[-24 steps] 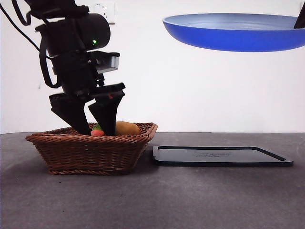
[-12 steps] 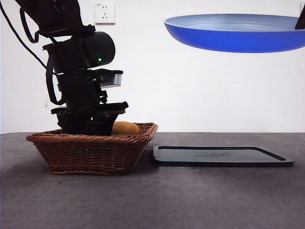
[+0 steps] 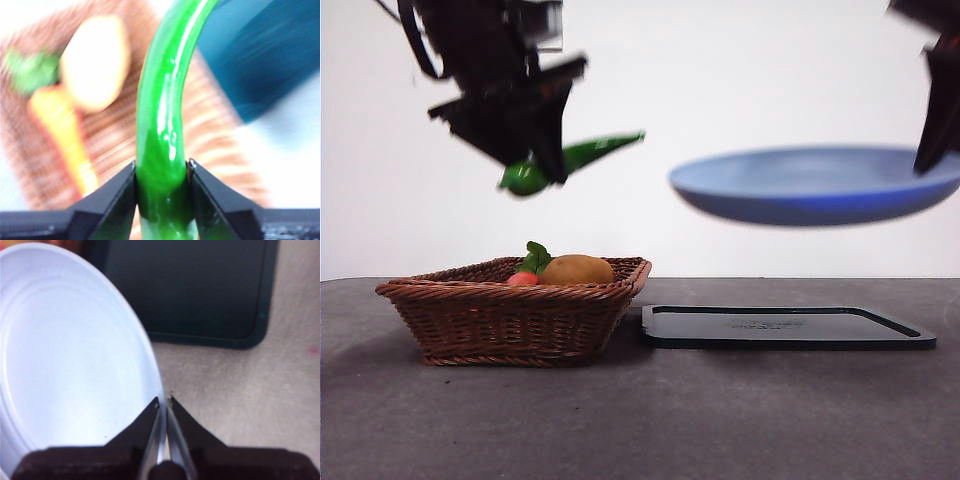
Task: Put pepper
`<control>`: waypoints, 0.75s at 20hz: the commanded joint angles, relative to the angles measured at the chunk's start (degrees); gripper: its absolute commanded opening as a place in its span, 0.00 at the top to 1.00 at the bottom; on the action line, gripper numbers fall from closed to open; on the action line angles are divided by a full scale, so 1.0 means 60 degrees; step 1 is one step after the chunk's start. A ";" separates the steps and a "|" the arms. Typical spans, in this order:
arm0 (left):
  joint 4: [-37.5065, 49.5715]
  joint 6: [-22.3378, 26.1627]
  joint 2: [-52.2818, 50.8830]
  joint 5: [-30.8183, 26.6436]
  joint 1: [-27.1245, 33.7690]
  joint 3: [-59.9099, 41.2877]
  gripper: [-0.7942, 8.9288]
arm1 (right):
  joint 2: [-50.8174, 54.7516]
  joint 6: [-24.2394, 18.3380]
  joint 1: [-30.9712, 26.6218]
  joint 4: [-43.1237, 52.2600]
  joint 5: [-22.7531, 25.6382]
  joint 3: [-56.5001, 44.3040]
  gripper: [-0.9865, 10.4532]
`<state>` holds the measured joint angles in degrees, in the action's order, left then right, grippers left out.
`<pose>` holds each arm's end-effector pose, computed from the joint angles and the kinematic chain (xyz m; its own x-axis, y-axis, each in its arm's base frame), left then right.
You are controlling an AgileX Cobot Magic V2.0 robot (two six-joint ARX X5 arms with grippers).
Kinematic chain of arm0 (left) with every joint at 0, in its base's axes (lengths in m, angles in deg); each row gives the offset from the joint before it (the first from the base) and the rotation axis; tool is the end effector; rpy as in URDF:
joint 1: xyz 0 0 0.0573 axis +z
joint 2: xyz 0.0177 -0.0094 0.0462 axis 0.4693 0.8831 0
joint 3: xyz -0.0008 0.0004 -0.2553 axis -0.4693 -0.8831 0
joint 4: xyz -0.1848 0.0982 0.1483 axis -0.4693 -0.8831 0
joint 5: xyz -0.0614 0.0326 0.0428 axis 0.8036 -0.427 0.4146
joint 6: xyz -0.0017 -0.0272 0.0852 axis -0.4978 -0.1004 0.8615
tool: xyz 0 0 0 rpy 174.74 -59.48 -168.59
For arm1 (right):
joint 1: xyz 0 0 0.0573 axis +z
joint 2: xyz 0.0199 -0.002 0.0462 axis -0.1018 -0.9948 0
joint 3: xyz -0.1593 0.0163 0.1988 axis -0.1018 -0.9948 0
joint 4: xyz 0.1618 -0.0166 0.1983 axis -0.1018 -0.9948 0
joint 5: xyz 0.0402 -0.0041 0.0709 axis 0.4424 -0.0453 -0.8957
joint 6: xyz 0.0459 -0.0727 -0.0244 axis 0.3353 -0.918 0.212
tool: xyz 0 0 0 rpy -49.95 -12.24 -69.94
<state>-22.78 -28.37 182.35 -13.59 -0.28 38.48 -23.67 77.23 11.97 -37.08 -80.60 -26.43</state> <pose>0.3282 -0.1845 0.2481 0.4951 -0.3694 -0.7864 0.5405 0.8396 -0.0541 0.2740 0.0547 0.2297 0.4239 0.3741 -0.8249 -0.2029 0.9268 0.3160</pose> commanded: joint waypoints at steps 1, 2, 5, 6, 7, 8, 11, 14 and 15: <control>-0.0117 -0.0095 -0.0255 0.0750 -0.0448 0.0204 0.76 | -0.0976 0.0674 0.0466 0.0532 -0.0219 0.0208 0.91; -0.0219 -0.0091 -0.0266 0.1126 -0.0710 0.0204 0.76 | -0.1406 0.0831 0.0659 0.0750 -0.0652 0.0208 0.91; -0.0834 0.0240 -0.0022 0.1147 -0.1592 0.0200 0.76 | -0.1963 0.1341 0.1406 0.1297 -0.0841 0.0208 0.91; -0.0914 0.0379 0.0087 0.1126 -0.1767 0.0200 0.76 | -0.1963 0.1392 0.1545 0.1344 -0.0841 0.0208 0.91; -0.0933 0.0517 0.0237 0.1089 -0.1920 0.0200 0.76 | -0.1963 0.1399 0.1719 0.1344 -0.0841 0.0208 0.91; -0.0936 0.0517 0.0361 0.0903 -0.2047 0.0200 0.76 | -0.1963 0.1399 0.1825 0.1311 -0.0838 0.0208 0.91; -0.0947 0.0557 0.0801 0.0237 -0.2248 0.0200 0.76 | -0.1963 0.1392 0.2062 0.1166 -0.0841 0.0208 0.91; -0.1224 0.0750 0.1060 0.0128 -0.2255 0.0200 0.76 | -0.1963 0.1399 0.2189 0.1140 -0.0838 0.0208 0.91; -0.1228 0.0765 0.1100 0.0128 -0.2255 0.0200 0.76 | -0.1963 0.1406 0.2189 0.1137 -0.0841 0.0208 0.91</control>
<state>-30.50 -24.83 187.93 -12.71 -13.22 38.83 -34.75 84.97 24.91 -30.72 -85.37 -26.43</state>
